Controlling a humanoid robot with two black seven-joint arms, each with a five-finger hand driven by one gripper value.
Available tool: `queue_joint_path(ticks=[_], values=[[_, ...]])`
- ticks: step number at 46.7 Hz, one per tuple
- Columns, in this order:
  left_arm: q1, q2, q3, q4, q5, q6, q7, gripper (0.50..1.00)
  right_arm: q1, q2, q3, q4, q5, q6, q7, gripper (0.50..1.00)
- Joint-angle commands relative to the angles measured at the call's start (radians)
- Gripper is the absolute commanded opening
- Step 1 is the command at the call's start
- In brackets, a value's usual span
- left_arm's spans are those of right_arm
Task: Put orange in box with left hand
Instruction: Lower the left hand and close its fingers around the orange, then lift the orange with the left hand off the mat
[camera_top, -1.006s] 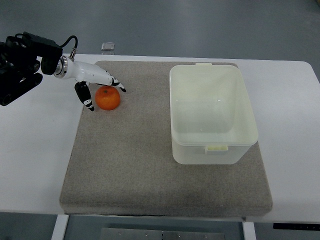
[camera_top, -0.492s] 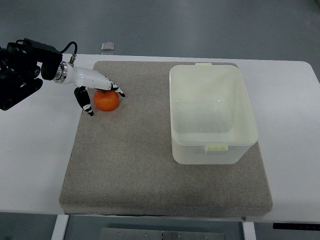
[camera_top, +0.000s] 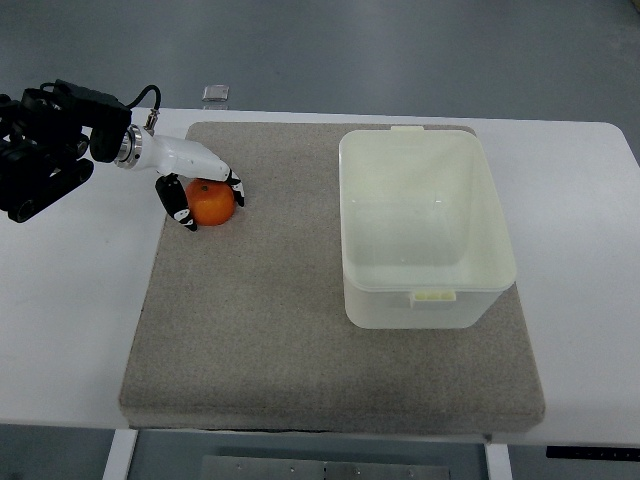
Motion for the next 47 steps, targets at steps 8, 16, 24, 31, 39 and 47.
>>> queue_joint_path(ticks=[8, 16, 24, 31, 39, 47], values=[[-0.001, -0.003, 0.001, 0.007, 0.004, -0.002, 0.000, 0.500, 0.000, 0.000, 0.000, 0.000, 0.000, 0.000, 0.000, 0.926], [-0.010, -0.003, -0.007, 0.013, -0.003, -0.003, 0.000, 0.500, 0.000, 0.000, 0.000, 0.000, 0.000, 0.000, 0.000, 0.926], [-0.010, -0.003, -0.027, 0.044, -0.066, 0.000, 0.000, 0.500, 0.000, 0.000, 0.000, 0.000, 0.000, 0.000, 0.000, 0.926], [-0.015, -0.003, -0.029, 0.109, -0.124, 0.007, 0.000, 0.500, 0.000, 0.000, 0.000, 0.000, 0.000, 0.000, 0.000, 0.926], [-0.021, 0.005, -0.029, 0.116, -0.132, 0.070, 0.000, 0.500, 0.000, 0.000, 0.000, 0.000, 0.000, 0.000, 0.000, 0.926], [-0.026, 0.011, -0.029, 0.118, -0.134, 0.106, 0.000, 0.500, 0.000, 0.000, 0.000, 0.000, 0.000, 0.000, 0.000, 0.926]])
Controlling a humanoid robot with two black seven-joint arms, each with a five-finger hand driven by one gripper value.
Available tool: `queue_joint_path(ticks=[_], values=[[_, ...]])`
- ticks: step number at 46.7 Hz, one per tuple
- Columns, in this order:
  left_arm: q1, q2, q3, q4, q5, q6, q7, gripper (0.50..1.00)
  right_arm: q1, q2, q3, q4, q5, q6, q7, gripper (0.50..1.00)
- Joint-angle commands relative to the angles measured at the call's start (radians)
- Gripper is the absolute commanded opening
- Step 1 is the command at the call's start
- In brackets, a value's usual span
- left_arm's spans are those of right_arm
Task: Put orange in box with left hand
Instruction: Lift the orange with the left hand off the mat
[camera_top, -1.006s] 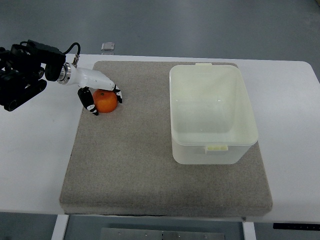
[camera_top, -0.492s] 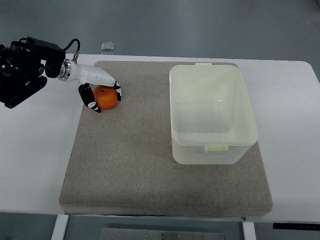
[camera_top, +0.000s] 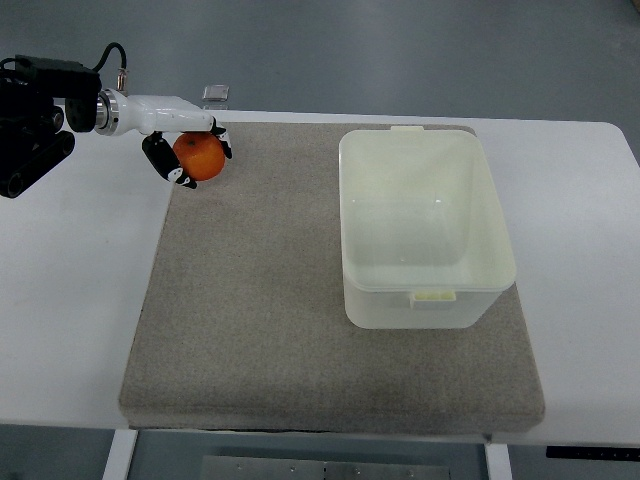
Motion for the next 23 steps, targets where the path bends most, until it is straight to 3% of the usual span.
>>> queue_joint_path(ticks=[1, 23], values=[[0.001, 0.002, -0.001, 0.000, -0.002, 0.018, 0.000, 0.500, 0.000, 0.000, 0.000, 0.000, 0.000, 0.000, 0.000, 0.926], [-0.052, 0.022, -0.001, -0.066, -0.105, 0.090, 0.000, 0.500, 0.000, 0.000, 0.000, 0.000, 0.000, 0.000, 0.000, 0.926]])
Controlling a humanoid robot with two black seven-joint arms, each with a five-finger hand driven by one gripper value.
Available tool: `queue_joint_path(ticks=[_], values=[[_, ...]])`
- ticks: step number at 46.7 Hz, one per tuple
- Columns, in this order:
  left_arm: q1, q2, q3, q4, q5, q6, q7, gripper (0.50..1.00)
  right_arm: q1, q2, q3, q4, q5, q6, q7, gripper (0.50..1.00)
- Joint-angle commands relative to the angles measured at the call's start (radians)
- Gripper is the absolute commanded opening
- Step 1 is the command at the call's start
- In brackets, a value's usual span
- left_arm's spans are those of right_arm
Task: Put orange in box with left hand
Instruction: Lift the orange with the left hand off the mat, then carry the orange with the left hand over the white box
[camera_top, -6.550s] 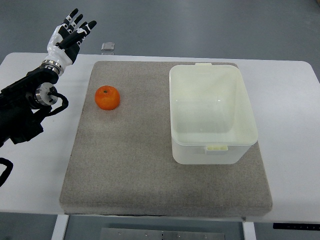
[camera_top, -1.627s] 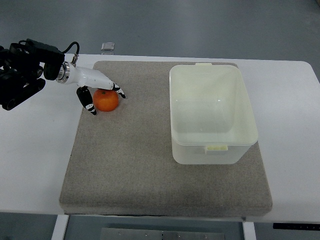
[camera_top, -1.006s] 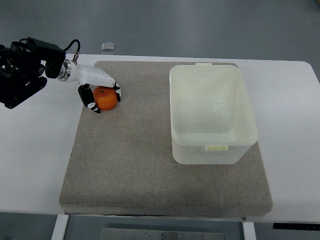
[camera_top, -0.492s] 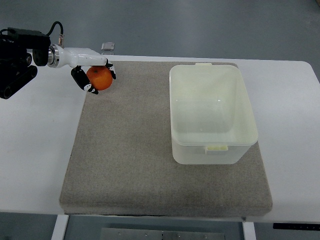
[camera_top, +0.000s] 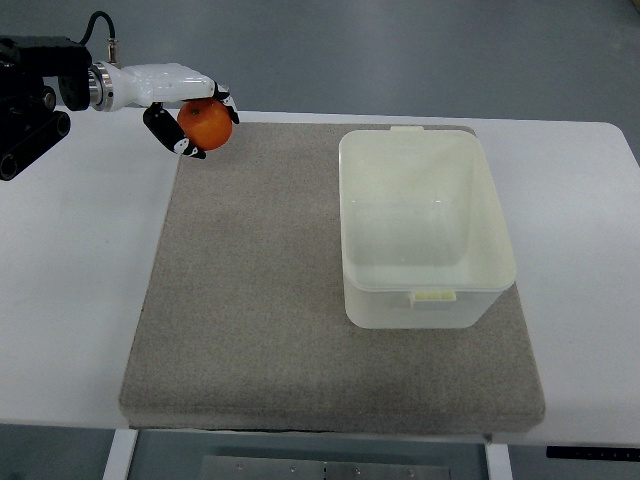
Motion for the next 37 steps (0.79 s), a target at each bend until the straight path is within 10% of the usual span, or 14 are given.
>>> queue_joint_path(ticks=[1, 37], values=[[-0.013, 0.001, 0.000, -0.020, -0.001, 0.025, 0.000, 0.500, 0.000, 0.000, 0.000, 0.000, 0.000, 0.000, 0.000, 0.926], [-0.137, -0.001, -0.077, -0.321, -0.081, 0.047, 0.000, 0.500, 0.000, 0.000, 0.000, 0.000, 0.000, 0.000, 0.000, 0.926]])
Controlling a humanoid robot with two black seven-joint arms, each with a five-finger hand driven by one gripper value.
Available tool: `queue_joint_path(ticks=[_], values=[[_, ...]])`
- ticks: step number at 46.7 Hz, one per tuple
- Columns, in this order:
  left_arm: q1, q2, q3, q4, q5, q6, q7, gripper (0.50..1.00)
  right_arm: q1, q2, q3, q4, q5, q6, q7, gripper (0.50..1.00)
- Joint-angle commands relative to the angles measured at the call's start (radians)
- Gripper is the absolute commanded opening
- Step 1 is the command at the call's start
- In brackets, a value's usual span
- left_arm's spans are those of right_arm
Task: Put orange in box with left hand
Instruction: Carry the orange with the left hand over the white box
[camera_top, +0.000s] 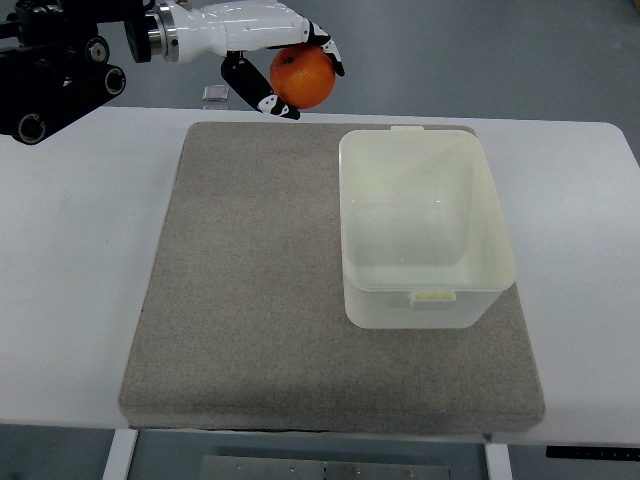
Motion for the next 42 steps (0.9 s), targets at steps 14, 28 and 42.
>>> queue_joint_path(ticks=[14, 28, 42], values=[[-0.016, -0.013, -0.008, -0.186, 0.011, -0.009, 0.000, 0.500, 0.000, 0.000, 0.000, 0.000, 0.000, 0.000, 0.000, 0.926], [-0.007, -0.134, 0.012, -0.212, 0.026, -0.012, 0.000, 0.500, 0.000, 0.000, 0.000, 0.000, 0.000, 0.000, 0.000, 0.926], [0.019, -0.282, 0.058, -0.049, 0.025, -0.012, 0.000, 0.500, 0.000, 0.000, 0.000, 0.000, 0.000, 0.000, -0.001, 0.926]])
